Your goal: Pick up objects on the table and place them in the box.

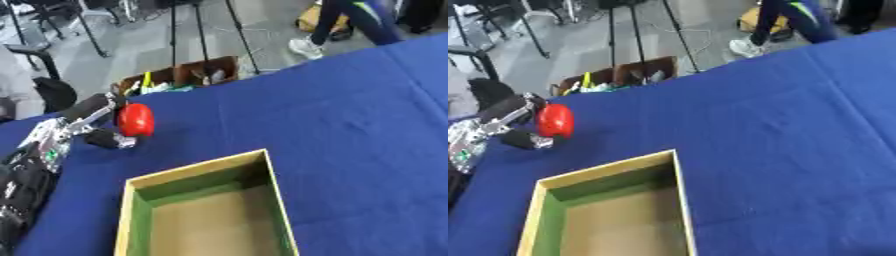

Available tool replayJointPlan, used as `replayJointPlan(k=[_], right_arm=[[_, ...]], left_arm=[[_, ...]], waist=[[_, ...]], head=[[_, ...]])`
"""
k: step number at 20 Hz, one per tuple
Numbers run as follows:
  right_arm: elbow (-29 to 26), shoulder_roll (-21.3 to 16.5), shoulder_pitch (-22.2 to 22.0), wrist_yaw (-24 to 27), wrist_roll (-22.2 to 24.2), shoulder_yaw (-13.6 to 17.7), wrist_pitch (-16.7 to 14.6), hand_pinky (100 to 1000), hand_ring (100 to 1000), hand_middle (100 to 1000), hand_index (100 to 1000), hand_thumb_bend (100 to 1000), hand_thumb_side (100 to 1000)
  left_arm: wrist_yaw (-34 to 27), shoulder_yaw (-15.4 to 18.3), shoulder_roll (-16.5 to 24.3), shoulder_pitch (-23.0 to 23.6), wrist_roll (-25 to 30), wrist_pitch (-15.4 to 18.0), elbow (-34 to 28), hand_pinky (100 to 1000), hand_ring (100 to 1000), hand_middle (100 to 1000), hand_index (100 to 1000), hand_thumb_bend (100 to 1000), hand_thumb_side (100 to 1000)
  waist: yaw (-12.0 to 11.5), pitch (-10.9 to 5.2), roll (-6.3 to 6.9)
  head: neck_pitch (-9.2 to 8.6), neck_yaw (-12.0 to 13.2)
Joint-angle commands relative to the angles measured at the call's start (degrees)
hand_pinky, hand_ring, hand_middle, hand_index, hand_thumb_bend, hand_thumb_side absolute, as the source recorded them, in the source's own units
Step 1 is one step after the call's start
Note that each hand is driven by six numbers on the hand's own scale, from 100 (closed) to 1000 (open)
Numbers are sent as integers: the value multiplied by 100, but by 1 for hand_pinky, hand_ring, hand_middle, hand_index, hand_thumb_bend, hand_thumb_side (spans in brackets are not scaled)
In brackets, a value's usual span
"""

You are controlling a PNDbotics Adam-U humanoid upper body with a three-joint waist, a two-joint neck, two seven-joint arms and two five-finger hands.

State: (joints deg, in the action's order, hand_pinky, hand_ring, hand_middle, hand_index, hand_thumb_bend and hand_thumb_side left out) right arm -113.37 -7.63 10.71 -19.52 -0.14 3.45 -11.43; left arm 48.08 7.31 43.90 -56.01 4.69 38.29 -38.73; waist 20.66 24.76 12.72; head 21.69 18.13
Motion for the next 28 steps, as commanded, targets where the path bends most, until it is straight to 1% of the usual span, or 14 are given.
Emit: replayJointPlan(k=[1,7,14,21,28], right_arm=[[-123,-77,-7,56,-22,42,22,317,425,411,620,210,823],[-123,-133,-66,175,-51,74,39,319,423,411,618,203,821],[-123,-225,-172,384,-101,124,59,320,423,412,617,189,818],[-123,-346,-269,647,-137,160,76,322,424,413,617,173,814],[-123,-453,-359,910,-173,196,49,324,424,413,616,156,814]], left_arm=[[-201,39,283,-68,-103,-27,-107,142,357,348,610,100,609],[-645,28,346,-10,-95,-26,-303,100,320,335,587,100,528],[-1273,-41,419,171,206,6,-881,100,308,334,583,100,420],[-1874,-214,410,424,478,-183,-1694,100,293,320,558,100,409],[-2490,-540,338,778,778,-479,-2678,100,294,329,553,100,371]], waist=[[-38,-203,-71],[-115,-324,-124],[-248,-532,-221],[-400,-751,-317],[-505,-938,-421]], head=[[45,11],[121,-17],[255,-92],[446,-183],[638,-279]])
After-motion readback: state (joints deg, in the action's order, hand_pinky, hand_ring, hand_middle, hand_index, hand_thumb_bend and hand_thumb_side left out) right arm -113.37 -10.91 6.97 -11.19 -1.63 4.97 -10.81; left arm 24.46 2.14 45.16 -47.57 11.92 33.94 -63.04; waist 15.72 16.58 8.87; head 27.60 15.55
